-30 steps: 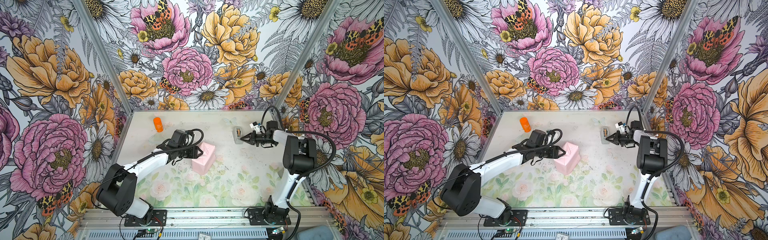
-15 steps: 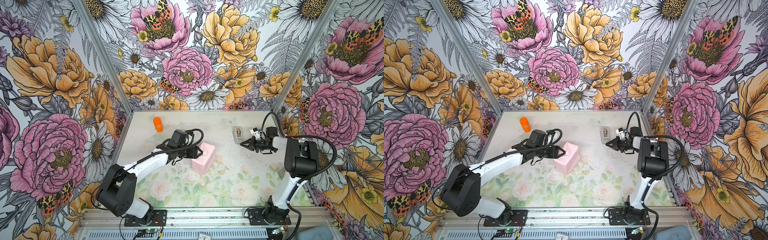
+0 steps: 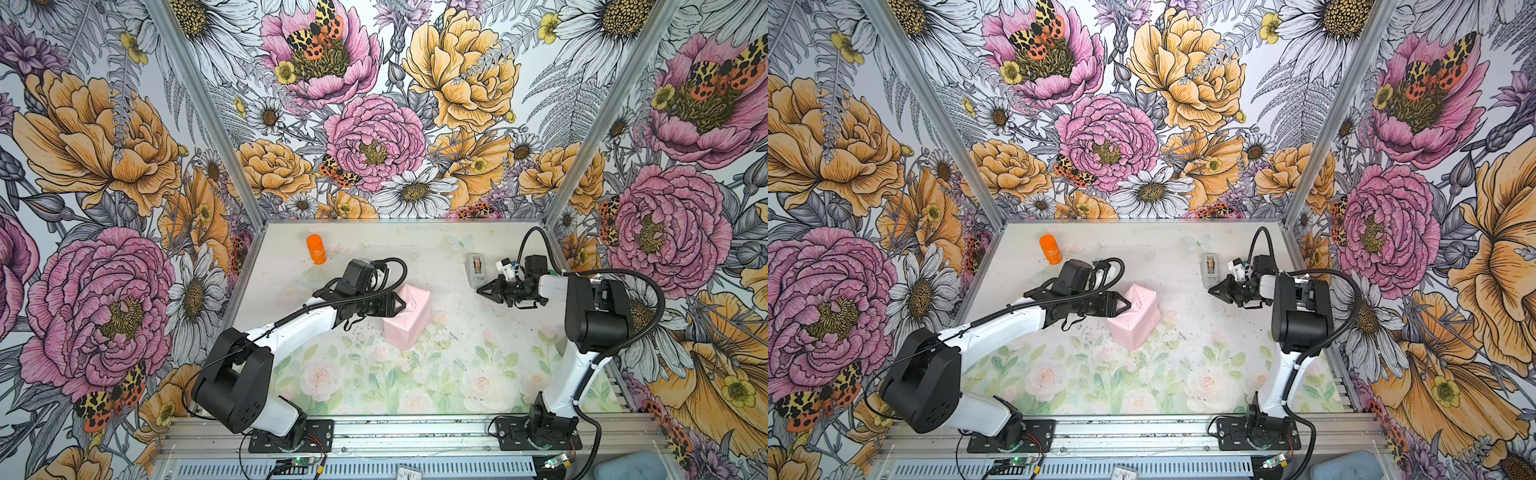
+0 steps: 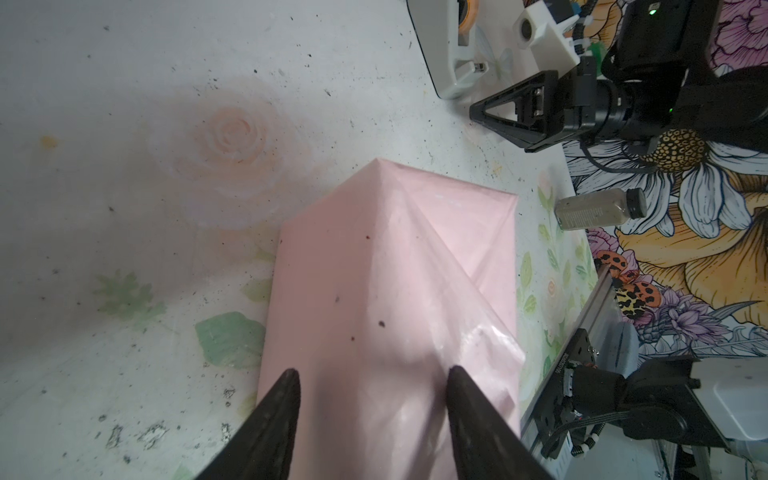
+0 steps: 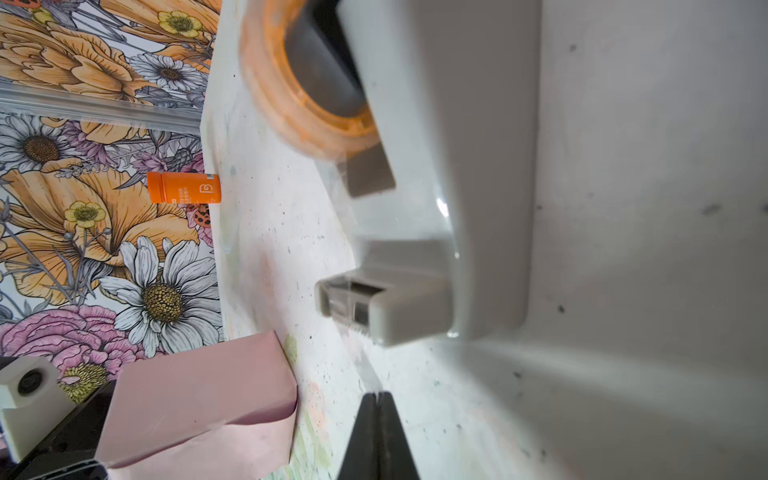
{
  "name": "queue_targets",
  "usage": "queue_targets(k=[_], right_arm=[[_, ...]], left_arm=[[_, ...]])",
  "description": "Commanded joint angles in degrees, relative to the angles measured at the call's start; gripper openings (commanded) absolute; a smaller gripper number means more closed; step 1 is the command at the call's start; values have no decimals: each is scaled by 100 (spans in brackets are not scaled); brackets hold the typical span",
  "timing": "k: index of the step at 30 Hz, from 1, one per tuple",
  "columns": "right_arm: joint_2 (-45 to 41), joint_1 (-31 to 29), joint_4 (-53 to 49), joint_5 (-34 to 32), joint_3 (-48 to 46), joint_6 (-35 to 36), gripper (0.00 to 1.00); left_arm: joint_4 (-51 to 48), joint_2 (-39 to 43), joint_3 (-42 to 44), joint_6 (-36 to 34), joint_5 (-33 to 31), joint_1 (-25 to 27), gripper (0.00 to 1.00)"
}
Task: Wrap the gift box in paper
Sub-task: 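Pull a strip of tape from the dispenser with the right gripper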
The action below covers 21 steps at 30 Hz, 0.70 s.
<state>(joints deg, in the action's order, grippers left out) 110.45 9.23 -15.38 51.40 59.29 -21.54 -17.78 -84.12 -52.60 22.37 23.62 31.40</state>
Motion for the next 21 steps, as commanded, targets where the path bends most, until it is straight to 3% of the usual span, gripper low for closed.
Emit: queue_targets(k=[1,21], right_arm=[[82,-77,121,-478,24,-219,0],[-402,-244,-144,-1942,-193,-529,0]], left_arm=[[-138,73,30,-123,-268,42,58],[-138,36,-22,-141,-304,87,58]])
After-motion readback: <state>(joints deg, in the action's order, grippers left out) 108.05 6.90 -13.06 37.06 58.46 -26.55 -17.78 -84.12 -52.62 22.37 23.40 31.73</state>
